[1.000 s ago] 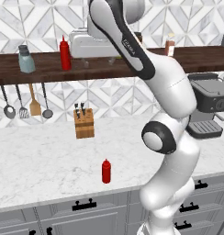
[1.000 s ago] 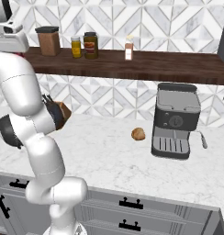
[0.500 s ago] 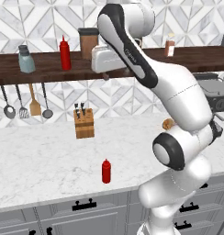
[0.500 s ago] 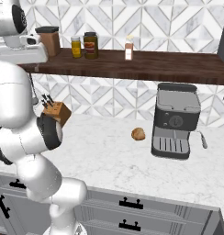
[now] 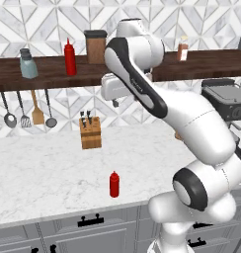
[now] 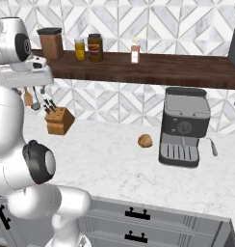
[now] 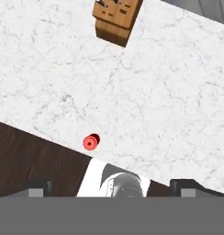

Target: Put the shaker and condiment bottle from the counter next to their counterparts in the cabinet.

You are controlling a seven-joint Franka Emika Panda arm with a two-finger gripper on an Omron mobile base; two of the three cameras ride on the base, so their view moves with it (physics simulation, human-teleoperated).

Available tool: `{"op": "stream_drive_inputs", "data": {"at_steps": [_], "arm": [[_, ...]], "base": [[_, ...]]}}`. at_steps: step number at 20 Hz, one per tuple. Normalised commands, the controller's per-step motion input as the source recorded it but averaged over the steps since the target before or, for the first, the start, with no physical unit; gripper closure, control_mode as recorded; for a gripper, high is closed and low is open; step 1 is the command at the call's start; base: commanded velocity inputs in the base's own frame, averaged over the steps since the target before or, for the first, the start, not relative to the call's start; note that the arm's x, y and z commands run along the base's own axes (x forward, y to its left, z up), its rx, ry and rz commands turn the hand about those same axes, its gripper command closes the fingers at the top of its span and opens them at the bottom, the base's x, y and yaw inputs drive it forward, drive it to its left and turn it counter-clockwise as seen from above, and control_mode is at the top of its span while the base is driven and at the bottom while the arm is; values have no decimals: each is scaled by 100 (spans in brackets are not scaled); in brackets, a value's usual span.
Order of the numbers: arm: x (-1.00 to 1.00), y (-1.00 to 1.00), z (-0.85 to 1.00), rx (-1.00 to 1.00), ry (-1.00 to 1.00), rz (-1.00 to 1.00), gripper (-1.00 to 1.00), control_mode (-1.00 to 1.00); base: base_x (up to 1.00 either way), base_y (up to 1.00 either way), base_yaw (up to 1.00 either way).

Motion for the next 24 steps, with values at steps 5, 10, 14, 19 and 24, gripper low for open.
{"op": "stream_drive_inputs", "data": {"at_steps": [5, 10, 14, 19, 24], "arm": [[-1, 0, -34, 0, 0, 0, -100, -100], [0, 8, -76, 0, 0, 0, -100, -100], [-6, 18, -84, 0, 0, 0, -100, -100], [-7, 12, -32, 0, 9, 1, -100, -100], [0, 25, -29, -2, 0, 0, -100, -100]], "base": [[0, 0, 0], [0, 0, 0], [0, 0, 0], [0, 0, 0], [0, 0, 0]]}}
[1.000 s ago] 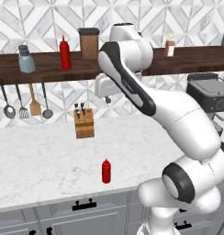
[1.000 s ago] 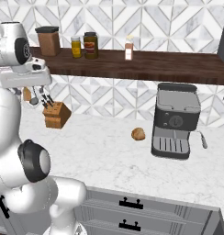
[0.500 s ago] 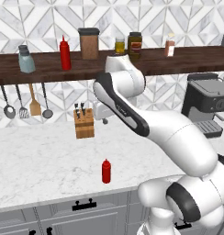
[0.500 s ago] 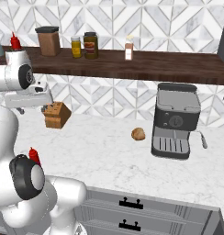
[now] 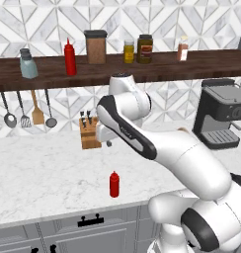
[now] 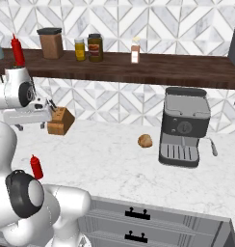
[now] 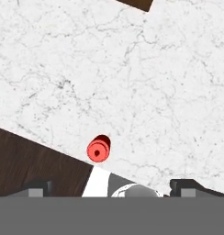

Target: Put the shaker and condiment bottle from the counter next to their counterparts in the cabinet.

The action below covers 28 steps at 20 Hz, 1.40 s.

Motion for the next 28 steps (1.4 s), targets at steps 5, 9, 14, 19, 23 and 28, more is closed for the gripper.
{"op": "stream_drive_inputs", "data": {"at_steps": [5, 9, 14, 19, 23, 28], "arm": [[0, 29, -27, -5, 0, 0, -100, -100], [0, 0, -1, -1, 0, 0, -100, -100], [0, 9, -26, -4, 0, 0, -100, -100], [-2, 15, -54, -4, 0, 0, -100, -100], [-13, 5, -54, -1, 6, 0, -100, -100], [-2, -2, -26, 0, 0, 0, -100, -100]], "base": [[0, 0, 0], [0, 0, 0], [0, 0, 0], [0, 0, 0], [0, 0, 0], [0, 0, 0]]}}
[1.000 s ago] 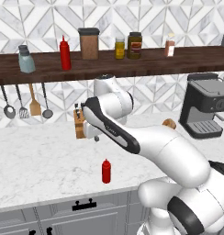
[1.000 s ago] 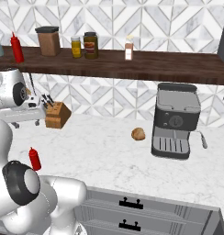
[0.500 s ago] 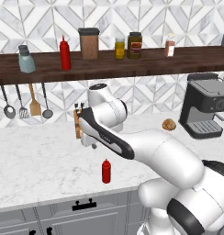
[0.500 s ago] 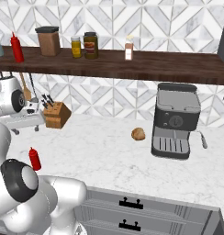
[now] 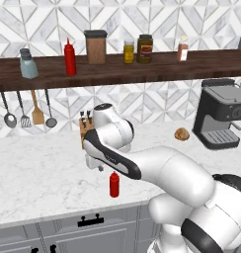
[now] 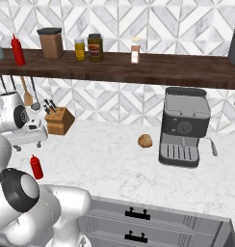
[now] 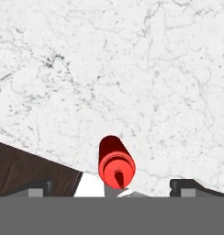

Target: Put the shaker and condiment bottle from the counter next to their counterparts in the cabinet.

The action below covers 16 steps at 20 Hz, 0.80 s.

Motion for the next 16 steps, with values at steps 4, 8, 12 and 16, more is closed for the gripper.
{"op": "stream_drive_inputs", "data": {"at_steps": [4, 8, 12, 16], "arm": [[-6, 0, -34, 0, 2, 0, -100, -100], [0, 0, -2, 0, 0, 0, -100, -100], [0, 0, -30, 0, 0, 0, -100, -100], [0, 0, -38, 0, 3, 0, -100, -100]], "base": [[0, 0, 0], [0, 0, 0], [0, 0, 0], [0, 0, 0]]}}
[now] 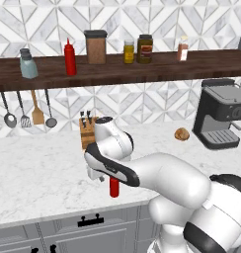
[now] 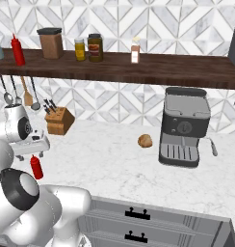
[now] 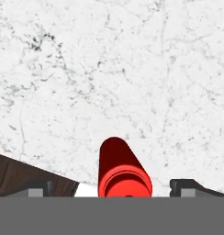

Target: Put the shaker and condiment bottle from the counter next to their counterparts in the cabinet.

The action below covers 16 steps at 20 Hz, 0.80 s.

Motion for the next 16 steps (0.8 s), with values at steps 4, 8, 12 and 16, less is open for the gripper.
{"op": "stream_drive_inputs", "data": {"at_steps": [4, 8, 12, 16], "arm": [[0, 0, -2, 0, 1, 0, -100, -100], [0, -3, -17, 0, 0, 0, -100, -100], [0, -7, -32, 0, 2, 0, -100, -100], [-1, 0, 0, 0, 0, 0, -100, -100]], "base": [[0, 0, 0], [0, 0, 0], [0, 0, 0], [0, 0, 0]]}}
